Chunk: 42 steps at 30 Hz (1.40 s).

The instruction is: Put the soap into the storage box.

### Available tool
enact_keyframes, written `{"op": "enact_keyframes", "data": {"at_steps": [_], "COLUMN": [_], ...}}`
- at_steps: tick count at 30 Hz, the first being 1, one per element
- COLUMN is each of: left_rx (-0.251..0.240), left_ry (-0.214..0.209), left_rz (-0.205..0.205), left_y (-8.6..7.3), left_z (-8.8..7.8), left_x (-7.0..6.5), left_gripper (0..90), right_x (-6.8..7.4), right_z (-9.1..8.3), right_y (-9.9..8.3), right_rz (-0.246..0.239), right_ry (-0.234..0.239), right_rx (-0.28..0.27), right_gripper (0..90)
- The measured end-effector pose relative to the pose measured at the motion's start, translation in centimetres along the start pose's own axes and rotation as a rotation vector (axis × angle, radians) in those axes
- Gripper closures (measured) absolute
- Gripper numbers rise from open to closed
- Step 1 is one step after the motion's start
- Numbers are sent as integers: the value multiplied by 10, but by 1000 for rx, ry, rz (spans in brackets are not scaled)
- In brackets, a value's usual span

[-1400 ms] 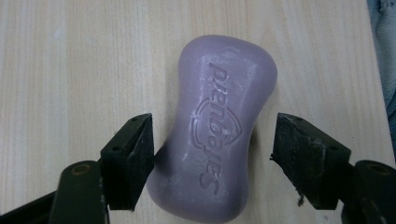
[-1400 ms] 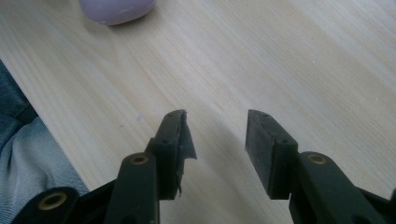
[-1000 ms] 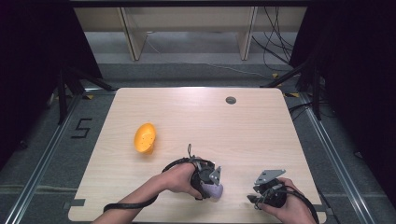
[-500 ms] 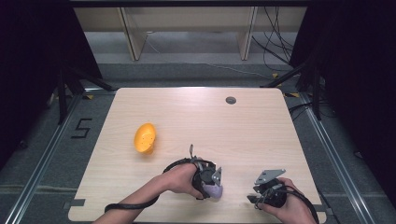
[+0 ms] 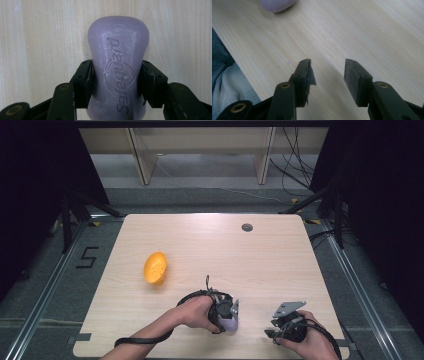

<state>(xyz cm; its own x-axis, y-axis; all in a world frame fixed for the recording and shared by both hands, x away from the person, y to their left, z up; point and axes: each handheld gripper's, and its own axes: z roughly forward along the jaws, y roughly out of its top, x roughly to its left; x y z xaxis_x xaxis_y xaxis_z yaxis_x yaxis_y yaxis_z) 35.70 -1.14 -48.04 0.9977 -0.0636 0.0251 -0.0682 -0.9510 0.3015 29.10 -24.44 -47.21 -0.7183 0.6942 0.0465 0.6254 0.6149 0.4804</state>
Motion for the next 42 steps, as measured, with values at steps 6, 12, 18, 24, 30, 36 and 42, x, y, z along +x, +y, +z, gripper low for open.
{"op": "enact_keyframes", "data": {"at_steps": [6, 12, 18, 24, 30, 36, 42], "left_rx": [1, 7, -6, -17, -12, -16, -40], "left_ry": [-8, -14, -6, 7, 19, 17, 24], "left_rz": [-39, -68, -91, -95, -92, -95, -103], "left_y": [-1, -2, -4, -5, -6, -8, -10], "left_z": [-1, -2, -3, -4, -5, -7, -9], "left_x": [1, 1, 3, 2, 2, -1, -2], "left_gripper": [484, 486, 488, 489, 490, 492, 492], "right_x": [0, 0, -2, -2, -3, -5, -4], "right_z": [0, 0, 0, 0, 0, 0, -1], "right_y": [0, 0, 0, 0, 0, 0, 0], "right_rz": [0, 1, -17, -14, -19, -35, -18], "right_ry": [3, 3, -3, -1, 11, 5, 6], "right_rx": [-1, 0, -10, -13, -22, -28, -21], "right_gripper": [566, 564, 562, 562, 561, 560, 560]}}
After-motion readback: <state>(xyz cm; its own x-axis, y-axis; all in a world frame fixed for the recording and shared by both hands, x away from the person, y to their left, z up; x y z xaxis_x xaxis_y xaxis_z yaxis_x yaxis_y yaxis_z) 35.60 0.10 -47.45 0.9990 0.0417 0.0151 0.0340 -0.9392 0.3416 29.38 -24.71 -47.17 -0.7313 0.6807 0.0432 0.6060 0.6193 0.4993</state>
